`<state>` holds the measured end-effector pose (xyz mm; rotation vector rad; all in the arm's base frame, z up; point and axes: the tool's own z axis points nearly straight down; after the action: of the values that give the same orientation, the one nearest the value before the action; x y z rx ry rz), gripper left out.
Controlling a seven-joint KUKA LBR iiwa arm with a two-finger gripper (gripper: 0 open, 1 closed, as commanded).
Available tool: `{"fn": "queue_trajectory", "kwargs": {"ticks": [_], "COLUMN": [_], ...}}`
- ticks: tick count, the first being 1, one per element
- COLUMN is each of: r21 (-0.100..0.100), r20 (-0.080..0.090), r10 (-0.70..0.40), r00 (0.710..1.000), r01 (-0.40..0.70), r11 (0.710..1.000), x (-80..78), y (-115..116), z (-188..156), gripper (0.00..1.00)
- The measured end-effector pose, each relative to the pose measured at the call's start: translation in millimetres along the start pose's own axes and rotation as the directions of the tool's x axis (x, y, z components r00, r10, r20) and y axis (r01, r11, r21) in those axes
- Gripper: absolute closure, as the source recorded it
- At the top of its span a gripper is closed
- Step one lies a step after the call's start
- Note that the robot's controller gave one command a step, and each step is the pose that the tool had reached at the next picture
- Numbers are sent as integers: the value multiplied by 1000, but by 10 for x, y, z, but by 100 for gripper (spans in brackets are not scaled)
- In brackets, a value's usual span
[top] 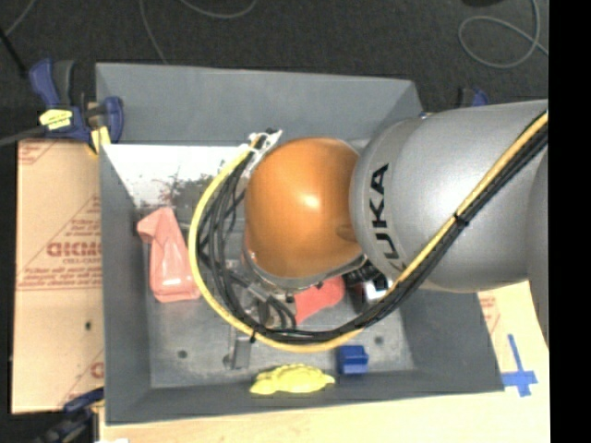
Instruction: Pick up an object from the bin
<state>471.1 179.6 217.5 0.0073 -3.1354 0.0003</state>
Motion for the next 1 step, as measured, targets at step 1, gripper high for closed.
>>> {"fn": "queue_trajectory", "kwargs": {"ticks": [1], "r21": [-2], "r20": [8], "r10": [4], "r00": [1000], "r01": [-4], "r11": [1000], "x": [-20], "y": [-9], "z": [-40], "gripper": [0]}}
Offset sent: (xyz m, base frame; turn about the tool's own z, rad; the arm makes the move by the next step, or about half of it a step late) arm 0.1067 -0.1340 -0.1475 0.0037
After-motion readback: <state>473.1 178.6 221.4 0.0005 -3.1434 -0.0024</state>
